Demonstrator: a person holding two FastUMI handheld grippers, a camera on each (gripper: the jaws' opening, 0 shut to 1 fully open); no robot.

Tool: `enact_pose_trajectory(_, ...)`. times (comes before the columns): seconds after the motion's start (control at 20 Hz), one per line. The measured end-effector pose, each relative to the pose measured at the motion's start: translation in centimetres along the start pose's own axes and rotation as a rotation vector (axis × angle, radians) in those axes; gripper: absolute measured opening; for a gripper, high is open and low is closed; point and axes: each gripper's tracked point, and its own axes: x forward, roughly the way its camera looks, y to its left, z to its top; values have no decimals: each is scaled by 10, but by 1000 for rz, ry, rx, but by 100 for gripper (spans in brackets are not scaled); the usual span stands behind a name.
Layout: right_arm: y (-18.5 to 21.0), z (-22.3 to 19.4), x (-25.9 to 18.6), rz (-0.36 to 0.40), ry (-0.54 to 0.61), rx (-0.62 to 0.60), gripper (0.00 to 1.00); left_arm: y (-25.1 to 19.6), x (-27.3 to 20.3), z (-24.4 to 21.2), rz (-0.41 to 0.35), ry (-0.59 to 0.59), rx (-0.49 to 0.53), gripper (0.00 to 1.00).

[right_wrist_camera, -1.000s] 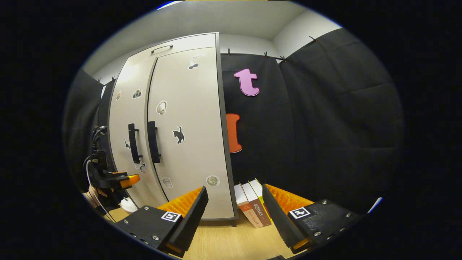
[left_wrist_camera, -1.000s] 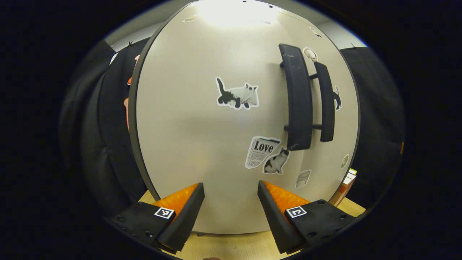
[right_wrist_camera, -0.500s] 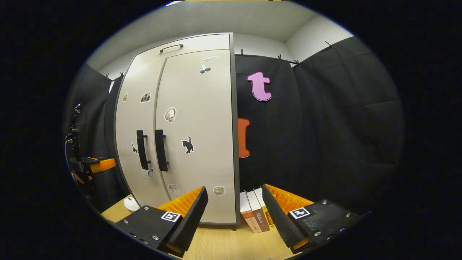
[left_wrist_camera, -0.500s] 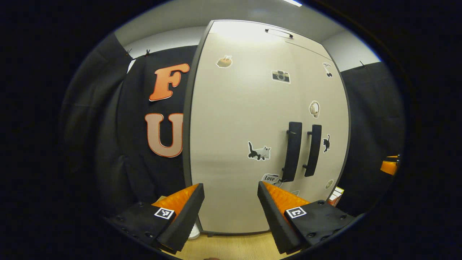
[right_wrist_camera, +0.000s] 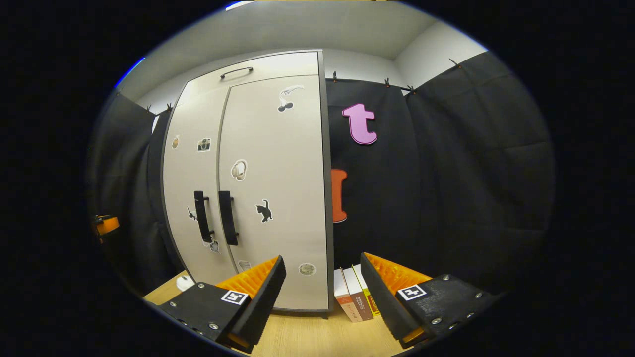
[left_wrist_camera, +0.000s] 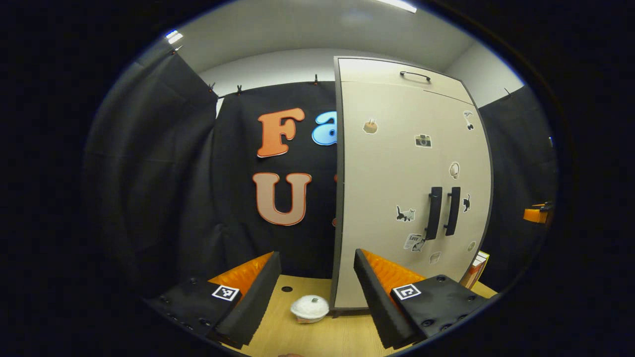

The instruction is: Grab one shoe with the right hand and put it into the shoe cabinet, grab the other shoe with the left hand and put it into the shoe cabinet; then close the right door with the right hand and the left door with the left hand.

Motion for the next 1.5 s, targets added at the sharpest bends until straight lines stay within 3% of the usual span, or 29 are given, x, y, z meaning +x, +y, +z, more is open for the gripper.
enact_pose_trajectory(0.45,-11,9,-32,-67,-31,-26,94,104,-40,15,118,-33,-14,99)
enact_pose_trajectory(0.9,20,5,-62,-82,-53,-48,94,156,-48,24,116,-56,-1,96)
enact_pose_trajectory(1.5,38,16,-84,-107,-72,-38,93,173,-36,24,73,-60,-7,98)
